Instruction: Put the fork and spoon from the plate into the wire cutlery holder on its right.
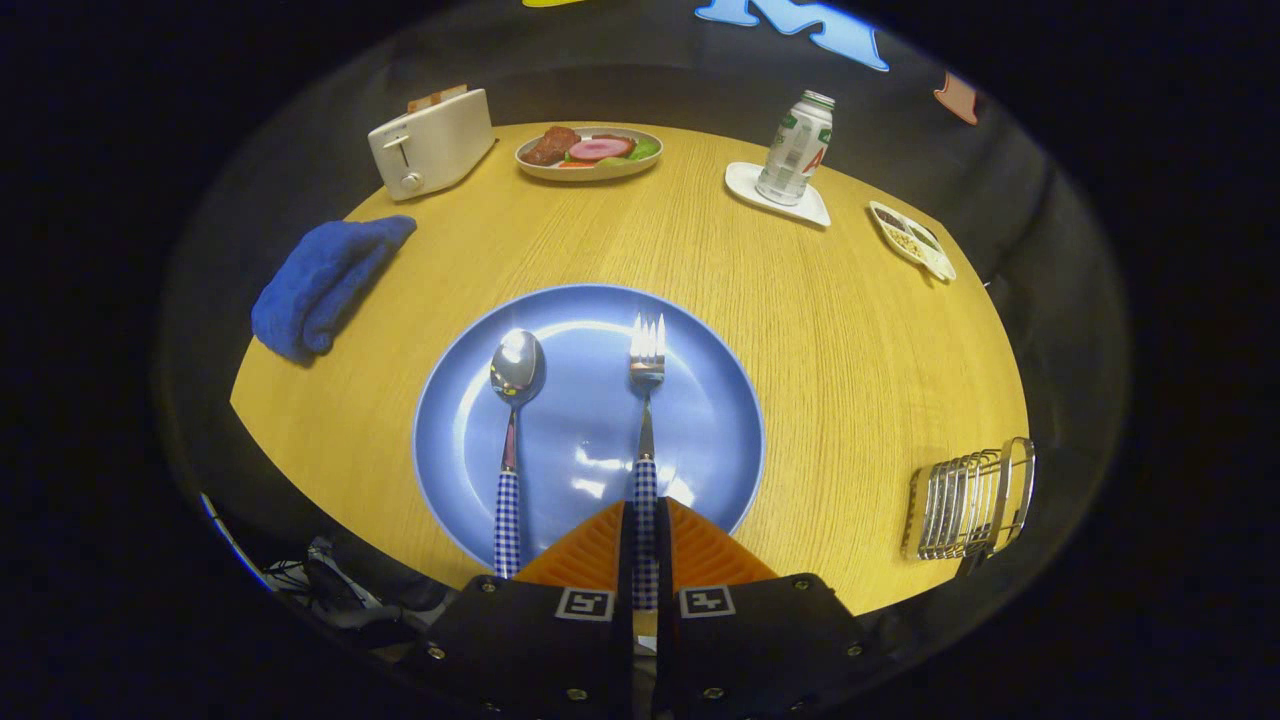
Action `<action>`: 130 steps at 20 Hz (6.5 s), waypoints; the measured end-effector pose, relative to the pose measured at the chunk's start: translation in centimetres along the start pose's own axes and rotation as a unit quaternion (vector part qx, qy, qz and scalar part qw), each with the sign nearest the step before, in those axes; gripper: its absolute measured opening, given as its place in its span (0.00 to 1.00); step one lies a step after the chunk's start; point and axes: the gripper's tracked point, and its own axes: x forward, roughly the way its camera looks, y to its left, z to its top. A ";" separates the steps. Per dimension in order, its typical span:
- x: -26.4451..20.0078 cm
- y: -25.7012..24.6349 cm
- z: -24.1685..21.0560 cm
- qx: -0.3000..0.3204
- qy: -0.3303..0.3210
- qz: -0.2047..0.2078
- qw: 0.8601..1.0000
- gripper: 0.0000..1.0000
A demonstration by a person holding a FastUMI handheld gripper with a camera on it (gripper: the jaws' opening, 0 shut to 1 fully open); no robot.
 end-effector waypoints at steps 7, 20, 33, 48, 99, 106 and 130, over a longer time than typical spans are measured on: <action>-1.4 -0.8 1.1 -0.011 -0.009 0.013 1.000 0.10; -13.3 -14.1 -2.1 -0.008 0.035 -0.058 0.998 0.09; -17.0 -25.0 -7.4 -0.076 0.172 -0.077 0.979 0.09; -11.8 -26.9 -8.3 -0.166 0.299 -0.043 0.939 0.09; -8.0 3.6 2.9 -0.016 -0.008 0.071 0.997 0.97; -4.9 5.9 2.2 -0.025 0.032 0.061 0.997 0.97; 1.5 5.6 -1.9 -0.065 0.162 0.104 0.979 0.03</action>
